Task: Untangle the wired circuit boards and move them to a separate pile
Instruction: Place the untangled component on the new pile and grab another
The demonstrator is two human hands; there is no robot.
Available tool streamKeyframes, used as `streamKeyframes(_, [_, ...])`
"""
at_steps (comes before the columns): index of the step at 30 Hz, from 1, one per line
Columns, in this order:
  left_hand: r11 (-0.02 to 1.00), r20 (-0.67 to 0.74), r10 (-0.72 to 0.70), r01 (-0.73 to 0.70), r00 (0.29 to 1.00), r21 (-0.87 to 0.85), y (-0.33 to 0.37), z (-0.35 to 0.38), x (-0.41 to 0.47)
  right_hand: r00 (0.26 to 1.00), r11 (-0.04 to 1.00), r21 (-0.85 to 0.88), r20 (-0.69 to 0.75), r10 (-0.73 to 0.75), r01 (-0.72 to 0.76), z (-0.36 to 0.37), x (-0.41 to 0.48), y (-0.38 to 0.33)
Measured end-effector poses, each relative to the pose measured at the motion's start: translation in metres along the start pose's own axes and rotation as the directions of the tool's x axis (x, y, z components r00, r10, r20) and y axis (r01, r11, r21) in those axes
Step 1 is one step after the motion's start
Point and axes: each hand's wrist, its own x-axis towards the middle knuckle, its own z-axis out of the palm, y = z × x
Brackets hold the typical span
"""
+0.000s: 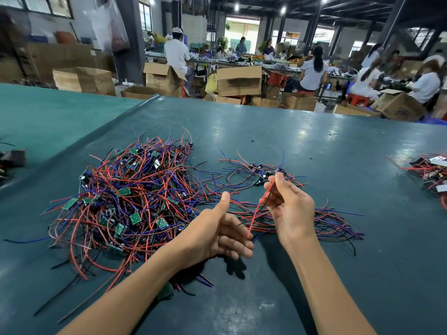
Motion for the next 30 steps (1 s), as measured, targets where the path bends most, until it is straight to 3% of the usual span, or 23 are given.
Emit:
streamKeyframes(4, [1.0, -0.014, -0.008, 0.008, 1.0, -0.013, -0.001, -0.001, 0.004, 0.984, 0.988, 0.108, 0.156, 0.091, -0.109, 0.003, -0.008, -0.008])
streamKeyframes(7, [0.995, -0.009, 0.009, -0.01, 1.0, -0.098, 0.0, -0.005, 0.007, 0.926, 0.959, 0.129, 0.321, 0.201, -0.253, 0.007, -0.013, -0.014])
streamKeyframes(13, [0.881, 0.001, 0.307, -0.283, 0.952, -0.378, 0.004, -0.012, 0.004, 0.691, 0.812, -0.014, 0.515, 0.506, -0.584, 0.018, -0.023, -0.01])
streamKeyframes(17, [0.832, -0.133, 0.401, -0.421, 0.906, -0.361, 0.003, -0.018, 0.008, 0.561, 0.744, -0.162, 0.559, 0.61, -0.648, 0.02, -0.029, -0.004])
streamKeyframes(22, [0.82, -0.187, 0.42, -0.459, 0.888, -0.343, 0.008, -0.021, 0.006, 0.515, 0.692, -0.192, 0.54, 0.666, -0.695, 0.025, -0.033, 0.0])
streamKeyframes(30, [0.823, -0.254, 0.42, -0.483, 0.871, -0.298, 0.004, -0.018, 0.008, 0.501, 0.671, -0.2, 0.523, 0.689, -0.714, 0.024, -0.034, 0.002])
